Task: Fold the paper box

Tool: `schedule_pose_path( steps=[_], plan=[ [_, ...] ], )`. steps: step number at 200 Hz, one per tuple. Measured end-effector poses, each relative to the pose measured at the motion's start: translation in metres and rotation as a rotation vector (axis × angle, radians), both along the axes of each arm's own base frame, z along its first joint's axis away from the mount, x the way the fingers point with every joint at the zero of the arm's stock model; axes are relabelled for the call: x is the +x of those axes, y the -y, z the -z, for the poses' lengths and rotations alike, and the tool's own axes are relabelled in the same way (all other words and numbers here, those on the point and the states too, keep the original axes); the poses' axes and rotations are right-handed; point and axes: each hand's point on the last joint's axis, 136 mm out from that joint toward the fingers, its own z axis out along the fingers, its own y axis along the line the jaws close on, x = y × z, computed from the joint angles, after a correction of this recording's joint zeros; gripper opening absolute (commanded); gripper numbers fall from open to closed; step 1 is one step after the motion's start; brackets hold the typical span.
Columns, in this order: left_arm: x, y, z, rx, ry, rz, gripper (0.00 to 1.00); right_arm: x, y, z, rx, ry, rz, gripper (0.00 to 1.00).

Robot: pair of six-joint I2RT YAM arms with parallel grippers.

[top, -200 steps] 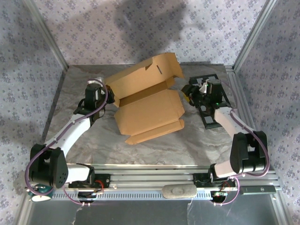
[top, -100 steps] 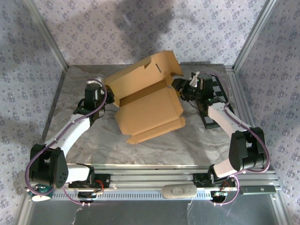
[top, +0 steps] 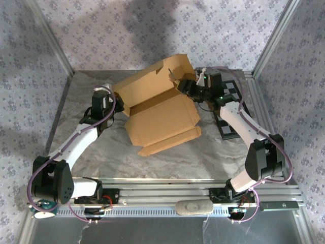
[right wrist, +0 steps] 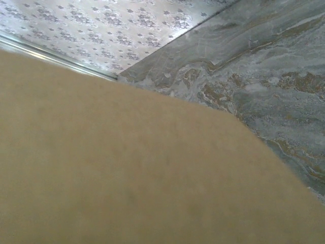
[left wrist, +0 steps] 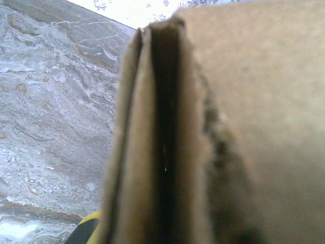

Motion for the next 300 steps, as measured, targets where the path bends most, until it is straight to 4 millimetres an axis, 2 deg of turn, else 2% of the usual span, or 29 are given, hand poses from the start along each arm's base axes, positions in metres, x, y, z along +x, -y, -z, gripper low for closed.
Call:
schedule_pose_path(
  steps=[30,62,71,84,101,173,198,231,245,258,283,300],
  plan=[
    [-0.001,-0.001,0.002,0.005,-0.011,-0.002,0.00,0.004,-0.004,0.012,-0.040,-0.022,-0.012,0.41],
    [-0.002,-0.002,0.004,0.008,-0.018,-0.006,0.00,0.000,-0.011,0.021,-0.077,-0.040,-0.029,0.41],
    [-0.002,-0.003,0.005,0.009,-0.020,-0.009,0.00,0.000,-0.011,0.024,-0.086,-0.041,-0.031,0.37],
    [-0.002,-0.003,0.005,0.009,-0.021,-0.009,0.00,0.000,-0.012,0.026,-0.102,-0.037,-0.036,0.25],
    [-0.002,-0.003,0.006,0.011,-0.025,-0.009,0.00,0.000,-0.013,0.029,-0.114,-0.039,-0.032,0.18],
    [-0.004,-0.005,0.009,0.009,-0.040,-0.014,0.00,0.000,-0.014,0.024,-0.195,-0.015,-0.013,0.12],
    [-0.004,-0.005,0.009,0.008,-0.044,-0.016,0.00,-0.001,-0.013,0.027,-0.231,-0.009,-0.009,0.15],
    [-0.004,-0.005,0.010,0.008,-0.044,-0.014,0.00,-0.003,-0.008,0.026,-0.286,0.014,-0.010,0.41],
    [-0.004,-0.006,0.009,0.004,-0.044,-0.014,0.00,-0.009,-0.002,0.017,-0.312,0.042,-0.019,0.49],
    [-0.003,-0.007,0.008,0.001,-0.041,-0.009,0.00,-0.019,0.005,-0.002,-0.328,0.098,-0.030,0.53],
    [0.001,-0.011,-0.001,0.017,-0.019,-0.001,0.00,-0.049,0.032,-0.069,-0.294,0.297,-0.031,0.57],
    [0.002,-0.011,-0.006,0.035,-0.007,0.012,0.00,-0.067,0.064,-0.118,-0.257,0.446,0.035,0.50]
  ],
)
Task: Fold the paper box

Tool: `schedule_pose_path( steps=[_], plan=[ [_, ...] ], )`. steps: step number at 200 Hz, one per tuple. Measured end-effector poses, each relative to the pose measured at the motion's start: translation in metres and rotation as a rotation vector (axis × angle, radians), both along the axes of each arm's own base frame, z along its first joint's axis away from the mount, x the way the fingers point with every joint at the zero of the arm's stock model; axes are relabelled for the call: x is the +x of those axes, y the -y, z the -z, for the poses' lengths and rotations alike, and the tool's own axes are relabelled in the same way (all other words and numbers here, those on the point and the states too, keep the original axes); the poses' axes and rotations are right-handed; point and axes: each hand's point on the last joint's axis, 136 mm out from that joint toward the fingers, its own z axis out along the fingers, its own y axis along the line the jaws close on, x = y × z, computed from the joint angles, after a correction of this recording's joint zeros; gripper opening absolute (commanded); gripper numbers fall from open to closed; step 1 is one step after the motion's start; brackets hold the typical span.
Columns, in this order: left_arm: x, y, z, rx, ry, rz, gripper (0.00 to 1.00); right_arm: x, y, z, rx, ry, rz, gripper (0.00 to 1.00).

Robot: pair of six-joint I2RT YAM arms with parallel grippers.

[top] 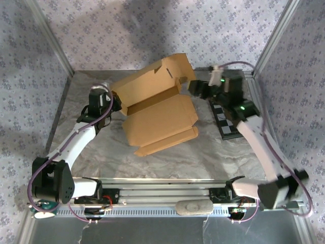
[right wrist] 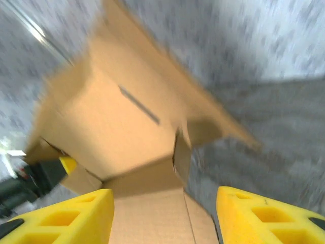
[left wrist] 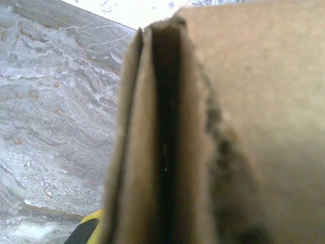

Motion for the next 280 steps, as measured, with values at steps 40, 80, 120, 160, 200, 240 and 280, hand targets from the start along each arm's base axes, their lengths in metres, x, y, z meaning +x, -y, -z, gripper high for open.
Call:
schedule_pose_path(
  steps=[40,80,120,160,200,240,280],
  plan=[
    [-0.002,0.003,-0.002,0.033,-0.004,0.044,0.00,-0.006,0.045,-0.051,-0.025,0.225,0.041,0.57],
    [-0.002,0.006,-0.009,0.048,0.003,0.072,0.00,-0.012,-0.008,0.015,-0.316,0.342,-0.214,0.64],
    [-0.004,0.006,-0.005,0.058,-0.015,0.080,0.00,0.004,-0.019,0.058,-0.530,0.383,-0.270,0.66],
    [-0.004,0.006,-0.004,0.062,-0.016,0.084,0.00,0.030,-0.028,0.061,-0.649,0.420,-0.272,0.62],
    [-0.005,0.007,-0.004,0.060,-0.018,0.088,0.00,0.049,-0.028,0.055,-0.694,0.429,-0.236,0.58],
    [-0.006,0.007,-0.003,0.059,-0.023,0.092,0.00,0.043,-0.009,0.037,-0.667,0.473,-0.168,0.67],
    [-0.007,0.008,-0.001,0.058,-0.030,0.097,0.00,0.034,0.011,0.017,-0.632,0.511,-0.144,0.69]
  ],
)
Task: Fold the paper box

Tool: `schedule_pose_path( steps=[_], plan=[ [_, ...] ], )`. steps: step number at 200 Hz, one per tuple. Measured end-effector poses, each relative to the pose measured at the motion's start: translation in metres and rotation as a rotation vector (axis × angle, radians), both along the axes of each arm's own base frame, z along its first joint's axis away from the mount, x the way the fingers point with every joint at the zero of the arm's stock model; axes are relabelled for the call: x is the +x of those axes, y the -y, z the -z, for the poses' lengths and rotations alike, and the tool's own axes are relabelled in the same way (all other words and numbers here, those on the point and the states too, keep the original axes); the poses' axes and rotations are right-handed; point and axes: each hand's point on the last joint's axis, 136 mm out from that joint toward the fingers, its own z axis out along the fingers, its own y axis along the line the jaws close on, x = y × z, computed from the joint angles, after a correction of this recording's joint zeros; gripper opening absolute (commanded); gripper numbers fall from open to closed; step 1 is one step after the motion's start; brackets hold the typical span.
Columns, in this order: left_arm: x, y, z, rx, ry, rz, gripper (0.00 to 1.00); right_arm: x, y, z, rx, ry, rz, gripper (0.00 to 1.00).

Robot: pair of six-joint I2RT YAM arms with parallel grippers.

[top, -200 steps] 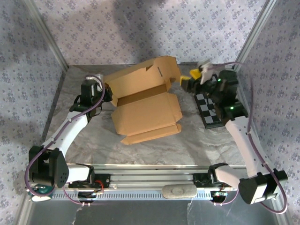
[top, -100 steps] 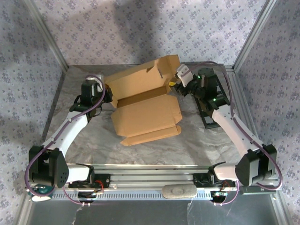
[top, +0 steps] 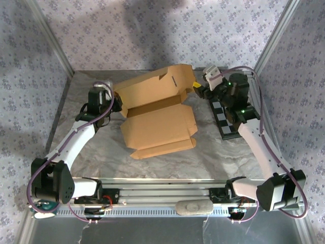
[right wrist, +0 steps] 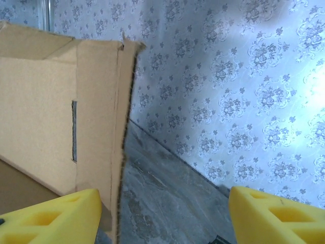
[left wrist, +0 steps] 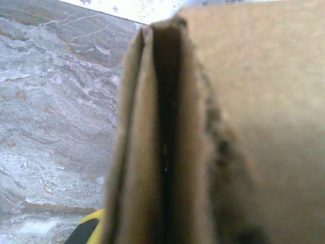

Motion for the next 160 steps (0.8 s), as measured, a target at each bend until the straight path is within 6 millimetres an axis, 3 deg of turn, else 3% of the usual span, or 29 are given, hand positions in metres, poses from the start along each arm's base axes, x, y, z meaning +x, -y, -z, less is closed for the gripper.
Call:
schedule_pose_path(
  steps=[41,69,88,113,160],
  plan=[
    [0.000,0.000,-0.001,0.001,-0.003,0.000,0.00,0.008,-0.021,0.008,0.002,-0.067,-0.080,0.66],
    [0.001,0.000,-0.005,-0.002,0.006,0.001,0.00,0.013,-0.033,0.017,-0.007,-0.107,-0.103,0.58],
    [0.001,0.001,-0.005,-0.003,0.007,0.003,0.00,0.022,-0.037,0.022,-0.016,-0.133,-0.097,0.47],
    [0.001,0.001,-0.006,-0.004,0.007,0.004,0.00,0.028,-0.044,0.028,-0.028,-0.156,-0.070,0.19],
    [0.001,-0.001,-0.005,-0.003,0.003,-0.004,0.00,0.024,-0.062,0.031,-0.061,-0.133,0.026,0.01]
  ],
)
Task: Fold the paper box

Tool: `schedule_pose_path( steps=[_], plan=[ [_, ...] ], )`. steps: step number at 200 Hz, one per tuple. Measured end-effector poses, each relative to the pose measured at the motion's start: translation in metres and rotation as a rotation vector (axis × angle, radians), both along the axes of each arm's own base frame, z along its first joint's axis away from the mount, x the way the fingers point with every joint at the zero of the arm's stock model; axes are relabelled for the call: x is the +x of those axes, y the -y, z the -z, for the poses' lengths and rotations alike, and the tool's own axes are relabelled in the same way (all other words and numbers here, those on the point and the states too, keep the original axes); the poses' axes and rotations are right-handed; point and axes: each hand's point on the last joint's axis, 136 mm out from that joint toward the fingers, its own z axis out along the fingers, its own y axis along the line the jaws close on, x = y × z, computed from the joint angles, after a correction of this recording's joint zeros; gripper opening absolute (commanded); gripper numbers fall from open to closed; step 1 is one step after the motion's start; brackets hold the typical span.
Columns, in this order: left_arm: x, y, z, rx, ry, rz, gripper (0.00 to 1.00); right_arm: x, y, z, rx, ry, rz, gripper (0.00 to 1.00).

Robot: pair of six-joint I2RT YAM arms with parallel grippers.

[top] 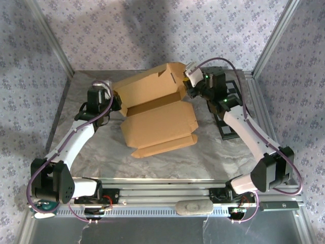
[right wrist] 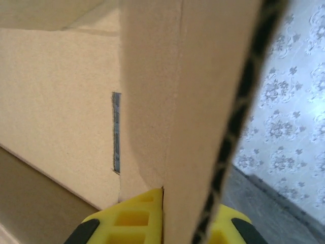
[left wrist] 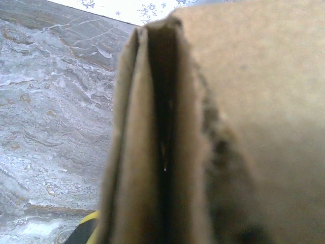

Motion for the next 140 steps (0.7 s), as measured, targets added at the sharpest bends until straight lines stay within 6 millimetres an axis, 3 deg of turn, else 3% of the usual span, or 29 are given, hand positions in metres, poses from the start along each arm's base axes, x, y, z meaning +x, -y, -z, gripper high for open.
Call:
schedule_pose_path(
  steps=[52,101,140],
  plan=[
    [0.000,0.001,0.000,-0.005,-0.001,-0.001,0.00,-0.008,-0.006,0.003,-0.002,0.069,0.288,0.00],
    [-0.003,0.005,0.001,0.004,-0.017,0.015,0.00,0.004,0.016,0.024,-0.002,0.084,0.641,0.00],
    [-0.006,0.011,0.002,0.007,-0.023,0.041,0.00,0.005,0.022,0.025,0.015,0.098,0.749,0.00]
  ],
)
